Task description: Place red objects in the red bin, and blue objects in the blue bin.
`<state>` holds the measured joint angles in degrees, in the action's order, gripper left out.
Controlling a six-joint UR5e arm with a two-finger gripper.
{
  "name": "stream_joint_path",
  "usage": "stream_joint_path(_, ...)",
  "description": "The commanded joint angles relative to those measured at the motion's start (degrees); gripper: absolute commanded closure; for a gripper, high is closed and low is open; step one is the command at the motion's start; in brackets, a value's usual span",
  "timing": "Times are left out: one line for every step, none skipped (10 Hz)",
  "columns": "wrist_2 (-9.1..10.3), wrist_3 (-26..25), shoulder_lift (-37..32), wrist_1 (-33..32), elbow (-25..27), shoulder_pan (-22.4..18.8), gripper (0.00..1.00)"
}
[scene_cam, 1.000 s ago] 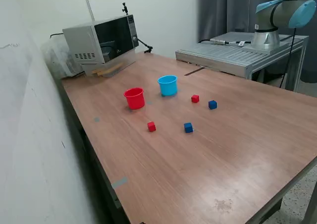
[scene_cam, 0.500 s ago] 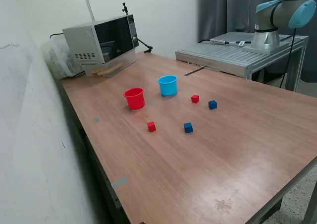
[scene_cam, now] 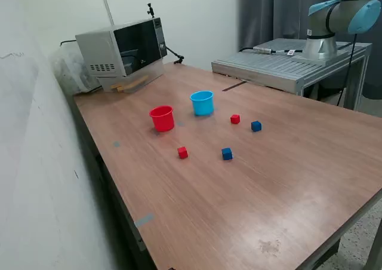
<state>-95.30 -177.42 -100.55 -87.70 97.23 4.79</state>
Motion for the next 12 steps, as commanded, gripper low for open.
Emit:
stream_joint_path(0.03,0.23,0.0,-0.36,-0.03,-2.14,0.0)
stream_joint_path(-0.23,0.75,0.26,-1.41,0.41,-8.94,0.0)
stream_joint_path(-0.41,1.63,0.26,-5.42,1.8,-13.36,0.0)
stream_joint_path(-0.23,1.81,0.18,-9.12,3.99,-16.45,0.0)
stream_joint_path(-0.23,1.81,0.09,-10.98,5.58,-20.66,0.0)
stream_joint_path(-0.41,1.81,0.17,-12.83,7.08,-26.35,0.0)
stream_joint_path(-0.5,1.81,0.26,-14.85,8.4,-29.98,0.0)
stream_joint_path(-0.5,1.81,0.79,-15.21,8.85,-30.27,0.0)
stream_joint_path(-0.41,2.07,3.58,-16.0,9.2,-30.1,0.0)
stream_joint_path(-0.15,3.99,5.78,-17.66,9.29,-29.93,0.0)
stream_joint_path(-0.14,5.84,7.8,-19.42,9.03,-29.58,0.0)
stream_joint_path(-0.14,7.42,10.87,-21.0,8.24,-27.66,0.0)
